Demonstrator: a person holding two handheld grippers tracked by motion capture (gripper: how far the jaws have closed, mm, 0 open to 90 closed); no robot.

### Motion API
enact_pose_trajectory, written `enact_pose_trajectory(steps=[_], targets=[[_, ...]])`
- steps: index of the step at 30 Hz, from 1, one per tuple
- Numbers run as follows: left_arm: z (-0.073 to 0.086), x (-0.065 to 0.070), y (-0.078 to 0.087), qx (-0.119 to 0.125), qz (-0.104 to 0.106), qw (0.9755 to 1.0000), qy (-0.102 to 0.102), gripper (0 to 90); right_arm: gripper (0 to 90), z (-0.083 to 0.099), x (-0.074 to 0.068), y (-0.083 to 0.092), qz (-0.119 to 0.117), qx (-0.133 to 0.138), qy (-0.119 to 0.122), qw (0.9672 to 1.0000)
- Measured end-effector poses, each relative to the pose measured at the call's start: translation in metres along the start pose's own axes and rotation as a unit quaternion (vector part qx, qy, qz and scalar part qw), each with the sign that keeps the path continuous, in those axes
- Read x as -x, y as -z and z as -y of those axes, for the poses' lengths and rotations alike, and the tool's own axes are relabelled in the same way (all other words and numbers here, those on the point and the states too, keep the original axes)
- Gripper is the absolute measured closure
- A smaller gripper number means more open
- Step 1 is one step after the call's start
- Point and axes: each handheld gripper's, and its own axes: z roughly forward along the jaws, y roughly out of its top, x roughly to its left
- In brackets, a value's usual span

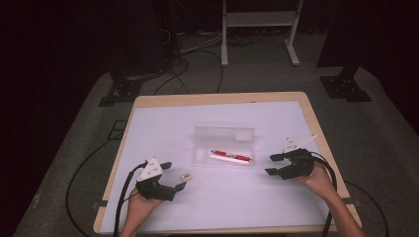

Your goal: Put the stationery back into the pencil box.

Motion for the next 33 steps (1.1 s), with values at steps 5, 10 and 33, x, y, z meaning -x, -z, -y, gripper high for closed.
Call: enact_pose_trajectory(steps=[5,10,33], targets=[[-0.004,-0.001,-0.009,-0.009,0.008,0.9999,-0.008,13.4,40.1,0.010,-0.003,0.001,0.001,0.001,-0.002,1.0000],[-0.006,-0.001,-0.015,-0.017,0.008,0.9997,-0.015,18.3,39.6,0.016,-0.005,0.002,0.000,0.002,-0.004,1.0000],[-0.005,-0.012,-0.039,-0.069,0.037,0.9968,-0.015,43.0,37.7,0.041,-0.014,0.015,0.005,0.015,-0.018,0.9997]])
